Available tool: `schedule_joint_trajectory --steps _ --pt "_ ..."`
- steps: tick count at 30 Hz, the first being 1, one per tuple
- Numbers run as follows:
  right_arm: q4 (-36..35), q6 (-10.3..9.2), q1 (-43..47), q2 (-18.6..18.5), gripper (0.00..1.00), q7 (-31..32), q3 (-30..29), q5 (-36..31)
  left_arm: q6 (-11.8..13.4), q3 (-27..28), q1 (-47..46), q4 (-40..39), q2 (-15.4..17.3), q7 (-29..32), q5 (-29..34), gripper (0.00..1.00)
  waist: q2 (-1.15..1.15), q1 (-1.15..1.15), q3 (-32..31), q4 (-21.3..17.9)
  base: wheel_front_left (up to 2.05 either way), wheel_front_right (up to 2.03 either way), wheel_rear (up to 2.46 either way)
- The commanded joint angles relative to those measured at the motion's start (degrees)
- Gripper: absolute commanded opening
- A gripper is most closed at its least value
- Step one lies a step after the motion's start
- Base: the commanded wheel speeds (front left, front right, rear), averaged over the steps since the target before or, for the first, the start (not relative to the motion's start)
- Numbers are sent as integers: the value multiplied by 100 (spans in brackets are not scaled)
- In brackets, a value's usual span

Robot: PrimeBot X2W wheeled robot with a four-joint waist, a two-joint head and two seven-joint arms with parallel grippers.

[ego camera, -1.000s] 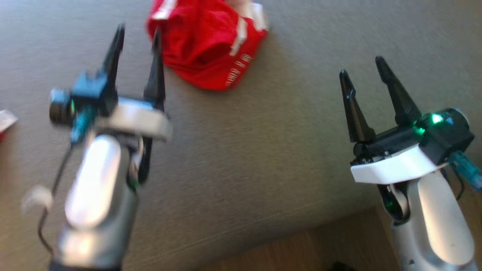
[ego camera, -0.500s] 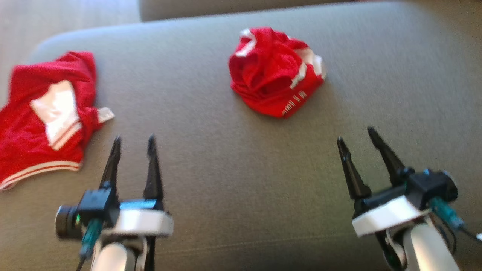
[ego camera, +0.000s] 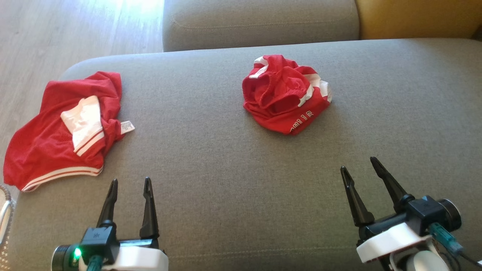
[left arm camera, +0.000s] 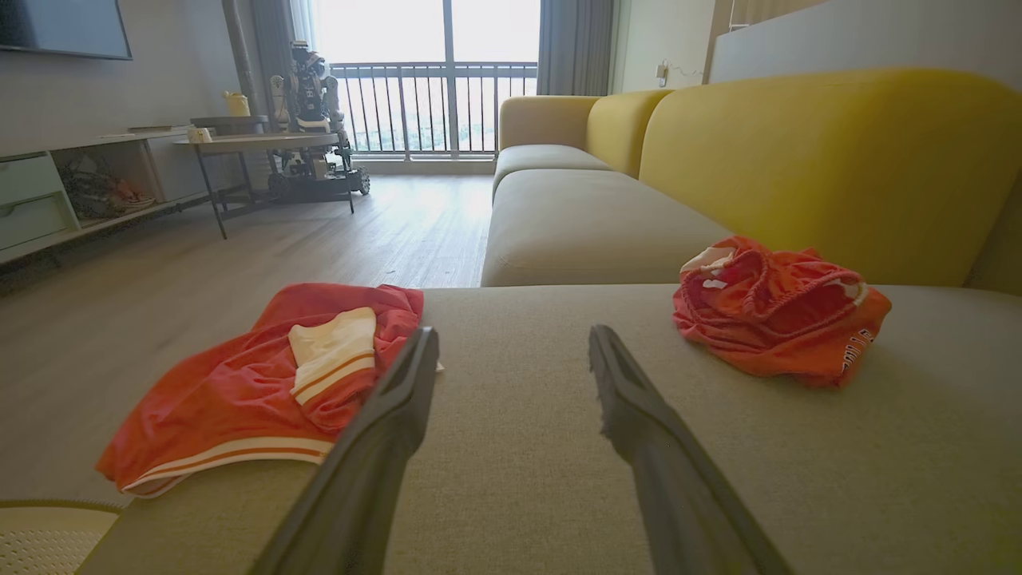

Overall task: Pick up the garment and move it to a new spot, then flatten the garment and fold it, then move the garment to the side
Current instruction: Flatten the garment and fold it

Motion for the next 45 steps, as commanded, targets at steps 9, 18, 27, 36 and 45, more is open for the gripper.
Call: schedule_joint_trajectory --steps 9,18,27,36,45 --pt "-247 -1 -161 0 100 -37 158 17 81 185 -136 -112 -26 -29 -9 100 0 1 32 -59 0 0 0" --pt "-254 -1 -173 0 100 -37 144 39 87 171 -183 -16 -27 -29 -20 100 0 1 51 -13 0 0 0" --pt "-241 -1 -189 0 100 -37 193 55 83 167 -197 20 -27 -29 -1 100 0 1 69 -79 0 0 0" --pt "-303 -1 -314 0 100 -37 249 46 -318 57 -531 354 -27 -29 -211 100 0 1 355 -500 0 0 0" --pt "-414 -1 -676 0 100 -37 233 188 -1131 -557 -2001 1290 -27 -29 -365 100 0 1 934 -1249 0 0 0"
